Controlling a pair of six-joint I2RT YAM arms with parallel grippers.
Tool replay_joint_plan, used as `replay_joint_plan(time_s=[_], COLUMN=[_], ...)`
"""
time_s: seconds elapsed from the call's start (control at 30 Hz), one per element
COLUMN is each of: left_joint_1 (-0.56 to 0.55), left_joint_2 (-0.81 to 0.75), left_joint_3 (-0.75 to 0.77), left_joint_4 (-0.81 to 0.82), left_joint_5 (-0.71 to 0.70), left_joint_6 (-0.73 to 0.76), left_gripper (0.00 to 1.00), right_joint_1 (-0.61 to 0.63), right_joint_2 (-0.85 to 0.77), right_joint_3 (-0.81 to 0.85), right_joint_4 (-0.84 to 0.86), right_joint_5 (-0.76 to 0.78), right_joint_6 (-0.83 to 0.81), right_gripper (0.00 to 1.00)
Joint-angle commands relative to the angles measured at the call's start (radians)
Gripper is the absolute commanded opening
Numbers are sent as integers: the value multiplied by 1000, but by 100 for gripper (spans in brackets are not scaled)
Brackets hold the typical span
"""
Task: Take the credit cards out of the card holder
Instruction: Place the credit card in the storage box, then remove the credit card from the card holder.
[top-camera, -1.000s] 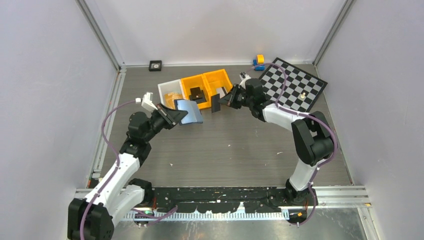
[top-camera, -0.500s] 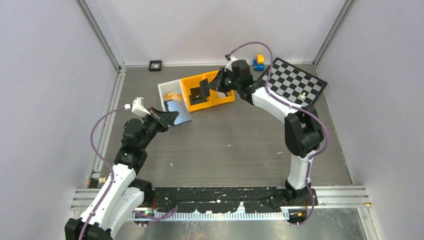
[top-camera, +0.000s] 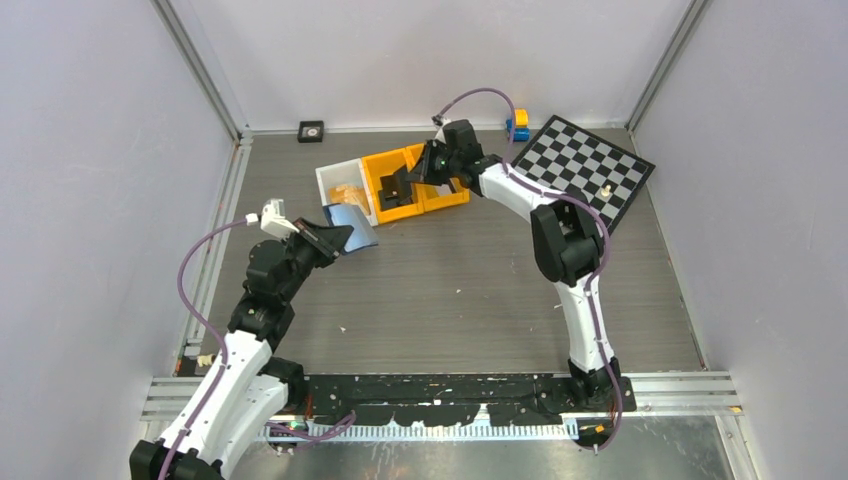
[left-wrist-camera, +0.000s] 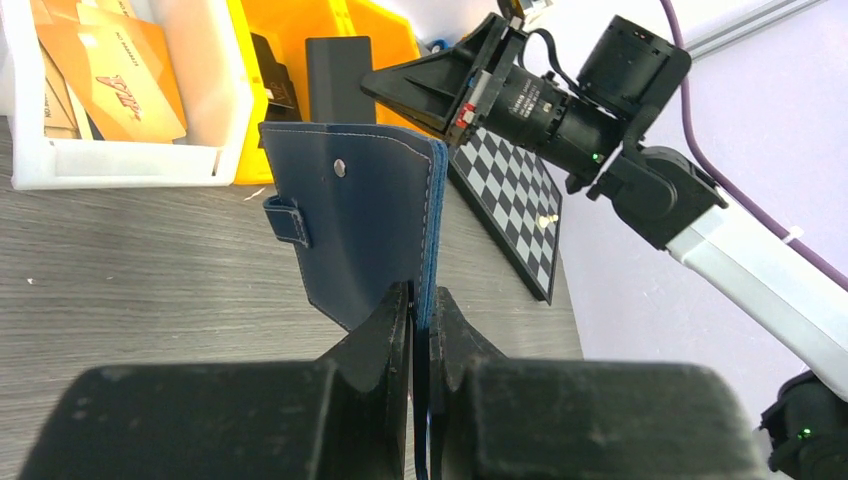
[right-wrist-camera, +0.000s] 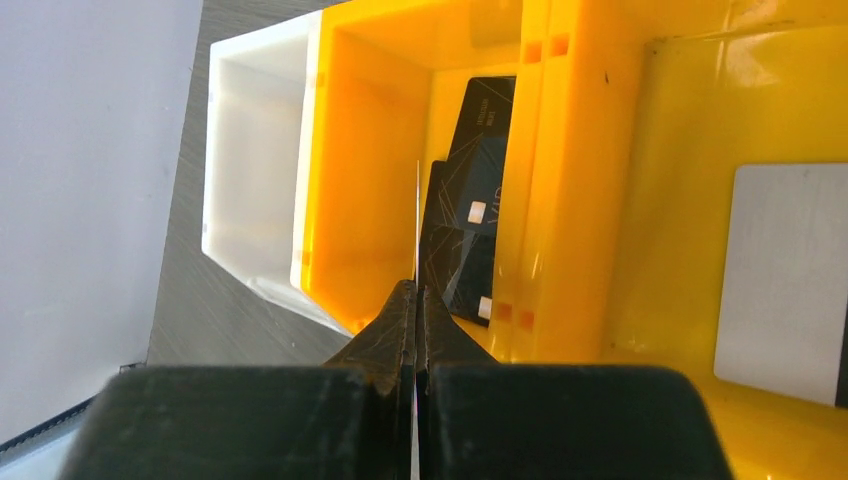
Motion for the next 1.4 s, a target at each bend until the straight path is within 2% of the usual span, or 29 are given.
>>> replay_joint_plan(time_s=[0.0, 0.47, 0.53, 0.6, 0.8, 0.9, 1.07, 1.37], left_joint_1=[3, 3, 3, 3, 3, 3, 5, -3], left_joint_2=[-9, 24, 31, 35, 59, 76, 91, 229], left_joint_3=[5, -3, -2, -3, -9, -14, -43, -52], left_joint_4=[62, 107, 110, 113, 141, 156, 205, 376], left_joint_5=[4, 61, 68, 73, 104, 100, 75, 194], left_joint_6=[6, -35, -38, -41, -47, -45, -70, -106], left_gripper=[0, 0, 0, 0, 0, 0, 0, 0], right_joint_1=[11, 49, 55, 61, 73, 76, 87, 149], right_joint_2=[50, 216, 236, 232, 131, 18, -217, -731], right_joint_3=[121, 353, 387, 399, 404, 306, 40, -544], right_joint_4=[4, -106, -124, -135, -221, -234, -219, -110], right_joint_5=[-32, -17, -14, 11, 89, 153, 270, 323], right_joint_6=[2, -57, -60, -62, -79, -84, -84, -11], right_gripper=[1, 1, 10, 27, 38, 47, 79, 83])
